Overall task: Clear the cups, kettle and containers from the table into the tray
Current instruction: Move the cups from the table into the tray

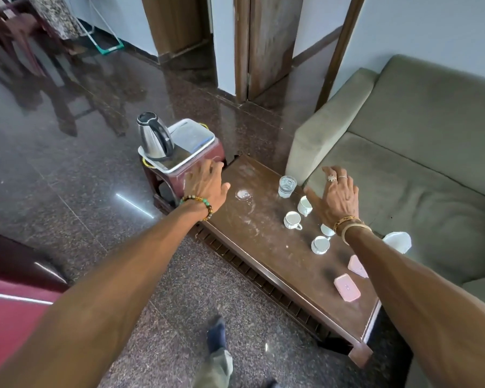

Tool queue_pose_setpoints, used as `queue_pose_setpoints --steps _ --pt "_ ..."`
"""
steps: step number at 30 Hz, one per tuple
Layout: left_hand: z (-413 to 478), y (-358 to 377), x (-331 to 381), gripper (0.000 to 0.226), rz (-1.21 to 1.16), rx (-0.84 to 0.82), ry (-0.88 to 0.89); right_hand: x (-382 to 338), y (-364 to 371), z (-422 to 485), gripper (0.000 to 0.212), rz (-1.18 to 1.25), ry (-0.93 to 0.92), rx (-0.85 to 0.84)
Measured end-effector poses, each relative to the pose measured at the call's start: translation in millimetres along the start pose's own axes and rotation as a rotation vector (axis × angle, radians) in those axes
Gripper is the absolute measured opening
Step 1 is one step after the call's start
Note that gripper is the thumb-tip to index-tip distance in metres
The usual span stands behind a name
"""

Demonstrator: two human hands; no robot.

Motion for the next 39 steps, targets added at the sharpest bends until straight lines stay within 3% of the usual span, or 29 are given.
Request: queue_pose_setpoints --steps 8,18,26,33,39 --pt "80.5 35.8 -2.6 0.053 -0.101 -0.047 0.135 21.6 25.4 33.2 0.062 -0.019 0.208 -0.005" --pt "152.2 83.9 66.2 0.056 -0.168 -0.137 0.340 74.8 53.4 63.1 0.064 0.008 0.441 -0.025" --pt "171.2 193.9 100.1 0.051 -0.222 -0.324 0.346 126.7 148.6 76.5 0.068 0.059 0.540 -0.180" --pt "167.4 295.9 124.8 0.059 -0.409 -0.509 0.286 156.9 235.2 78.0 0.073 0.083 0.615 -0.372" --pt "187.8 354.4 124.8 0.058 -0.417 -0.555 0.302 167.2 291.1 84.9 0.072 0.155 0.724 -0.423"
Point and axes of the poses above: each hand's wrist, its own z-axis towards the middle knuckle, its own y-axis out of the palm, x = y × z, the point moved 10 cm from there along z, towards the middle knuckle, and after that the axes turned 13 degrees about y, right-handed, at the moved point
